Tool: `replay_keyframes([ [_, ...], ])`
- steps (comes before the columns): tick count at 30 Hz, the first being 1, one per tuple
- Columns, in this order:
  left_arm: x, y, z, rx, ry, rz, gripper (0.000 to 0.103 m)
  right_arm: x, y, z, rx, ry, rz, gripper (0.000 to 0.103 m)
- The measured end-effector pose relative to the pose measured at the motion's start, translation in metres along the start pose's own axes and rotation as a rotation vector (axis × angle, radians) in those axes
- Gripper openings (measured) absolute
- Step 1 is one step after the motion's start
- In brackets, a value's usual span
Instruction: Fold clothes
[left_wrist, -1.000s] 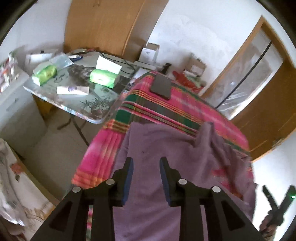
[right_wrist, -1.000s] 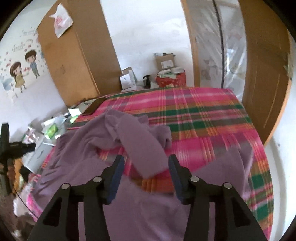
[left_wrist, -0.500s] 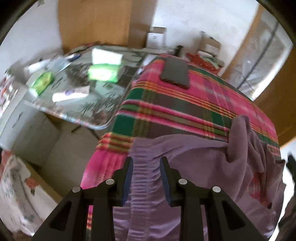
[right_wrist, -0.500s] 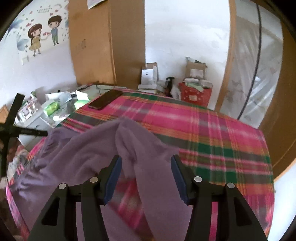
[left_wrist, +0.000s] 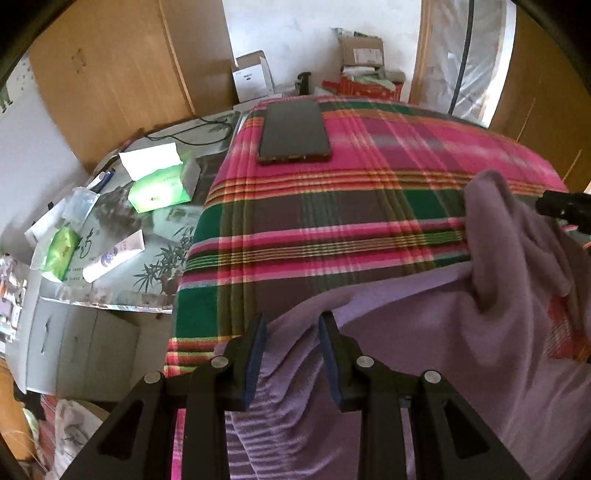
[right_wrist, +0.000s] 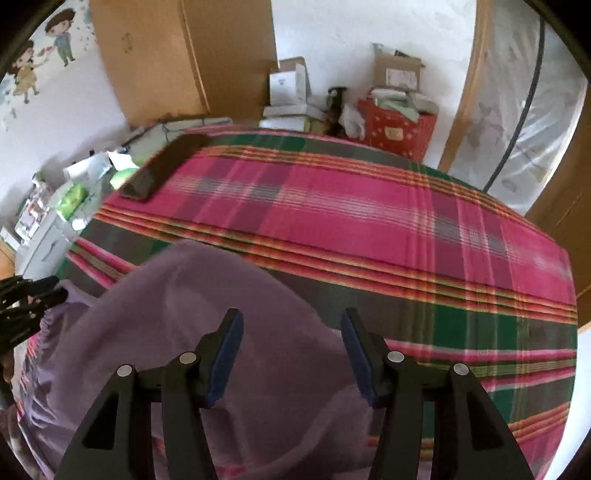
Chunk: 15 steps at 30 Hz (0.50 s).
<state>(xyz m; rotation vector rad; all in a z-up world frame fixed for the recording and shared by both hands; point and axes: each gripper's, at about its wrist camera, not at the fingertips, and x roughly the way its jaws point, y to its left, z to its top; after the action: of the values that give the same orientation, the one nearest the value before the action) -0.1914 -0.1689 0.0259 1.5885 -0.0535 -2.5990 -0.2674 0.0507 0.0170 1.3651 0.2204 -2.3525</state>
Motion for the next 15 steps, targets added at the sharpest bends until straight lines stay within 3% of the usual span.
replay_keyframes([
  [2,0.006,0.001,0.001,0.004,0.012,0.003,0.031,0.009,-0.008,-0.002,-0.01,0.051,0.034,0.057],
  [6,0.011,0.002,0.003,0.015,0.015,0.012,0.034,0.02,-0.014,-0.006,-0.074,0.091,-0.018,0.057],
  [9,0.011,-0.001,0.004,0.03,0.017,0.024,0.034,0.03,-0.019,-0.01,-0.076,0.121,0.012,0.057],
  [15,0.011,-0.002,0.004,0.028,0.015,0.032,0.034,0.038,-0.015,-0.01,-0.12,0.117,0.028,0.057],
])
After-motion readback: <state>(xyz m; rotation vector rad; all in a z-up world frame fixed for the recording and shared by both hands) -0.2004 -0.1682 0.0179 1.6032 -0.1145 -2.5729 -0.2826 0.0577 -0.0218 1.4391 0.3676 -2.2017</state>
